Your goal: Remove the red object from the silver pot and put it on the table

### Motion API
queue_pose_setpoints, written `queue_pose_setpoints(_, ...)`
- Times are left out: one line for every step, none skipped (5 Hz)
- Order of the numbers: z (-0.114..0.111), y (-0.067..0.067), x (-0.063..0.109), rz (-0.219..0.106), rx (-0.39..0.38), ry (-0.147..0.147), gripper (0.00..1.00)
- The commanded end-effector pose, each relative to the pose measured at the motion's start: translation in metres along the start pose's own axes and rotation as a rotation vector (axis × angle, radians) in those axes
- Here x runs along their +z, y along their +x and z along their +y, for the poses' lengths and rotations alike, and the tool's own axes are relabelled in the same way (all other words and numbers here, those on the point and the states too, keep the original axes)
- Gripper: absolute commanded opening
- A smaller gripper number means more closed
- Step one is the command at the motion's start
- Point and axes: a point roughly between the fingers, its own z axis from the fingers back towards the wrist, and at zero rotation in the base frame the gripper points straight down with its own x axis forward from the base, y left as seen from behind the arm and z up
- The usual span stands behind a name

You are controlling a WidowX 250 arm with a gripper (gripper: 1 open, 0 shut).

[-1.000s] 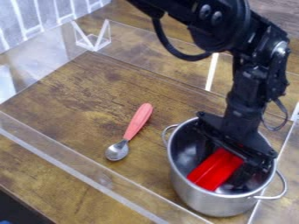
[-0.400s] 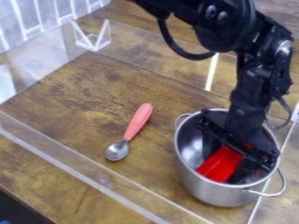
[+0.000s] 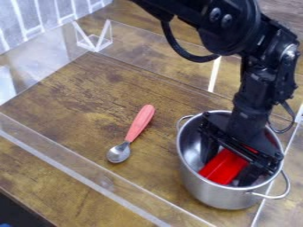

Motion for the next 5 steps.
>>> queue_pose_setpoints(-0.005, 0.008, 0.023, -0.065, 0.017, -0.007, 0.00)
queue_pose_setpoints(-0.003, 0.007, 0.026, -0.064, 0.056, -0.003, 1.00)
queue_pose_setpoints(0.005, 0.009, 0.029, -0.065, 0.100, -0.003, 0.00)
queue_pose_setpoints(0.013, 0.012, 0.042, -0.062, 0.130, 0.004, 0.00)
queue_pose_setpoints(0.011, 0.014, 0.066, -0.074, 0.057, 0.011, 0.00)
